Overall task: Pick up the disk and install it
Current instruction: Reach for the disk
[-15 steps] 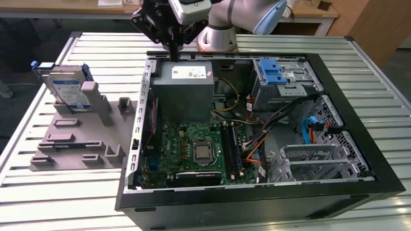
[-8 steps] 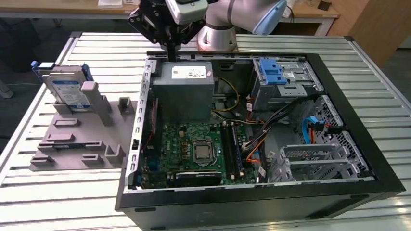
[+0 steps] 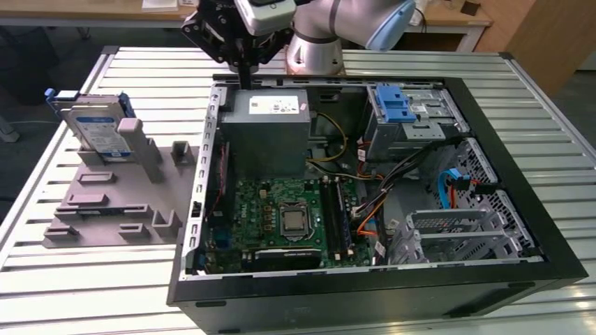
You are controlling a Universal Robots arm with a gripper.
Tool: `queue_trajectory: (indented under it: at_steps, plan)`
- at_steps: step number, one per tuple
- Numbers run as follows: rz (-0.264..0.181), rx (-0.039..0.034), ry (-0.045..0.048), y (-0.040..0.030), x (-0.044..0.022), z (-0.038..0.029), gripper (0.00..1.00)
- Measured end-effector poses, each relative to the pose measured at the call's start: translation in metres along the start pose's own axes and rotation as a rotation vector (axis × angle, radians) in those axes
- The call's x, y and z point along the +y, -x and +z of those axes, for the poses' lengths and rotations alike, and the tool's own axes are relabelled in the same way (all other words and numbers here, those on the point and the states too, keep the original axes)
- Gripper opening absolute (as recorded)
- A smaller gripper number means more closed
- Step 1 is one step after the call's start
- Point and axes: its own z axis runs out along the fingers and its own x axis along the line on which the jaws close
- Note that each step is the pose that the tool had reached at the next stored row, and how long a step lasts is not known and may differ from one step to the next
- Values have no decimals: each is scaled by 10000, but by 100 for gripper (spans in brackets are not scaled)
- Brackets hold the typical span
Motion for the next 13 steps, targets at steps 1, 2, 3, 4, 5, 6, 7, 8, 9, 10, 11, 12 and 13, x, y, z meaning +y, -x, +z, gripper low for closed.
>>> queue_trajectory:
  at_steps: [1,2,3,4,5,6,7,8,9,10,11,12,13]
  plan:
    - [0,0,1,-6,0,1,11]
    - [0,0,1,-13,0,1,11]
    - [0,0,0,-19,1,1,11]
    - [1,0,0,-25,1,2,11]
    - [0,0,1,-30,1,2,11]
    - [1,1,0,-35,2,3,11]
    - [0,2,0,-40,2,3,11]
    - [1,2,0,-45,3,3,11]
    - [1,3,0,-50,3,4,11]
    - [0,2,0,-55,3,4,11]
    - [1,3,0,-61,3,5,11]
    - [1,3,0,-67,4,5,11]
    - [1,3,0,-72,4,6,11]
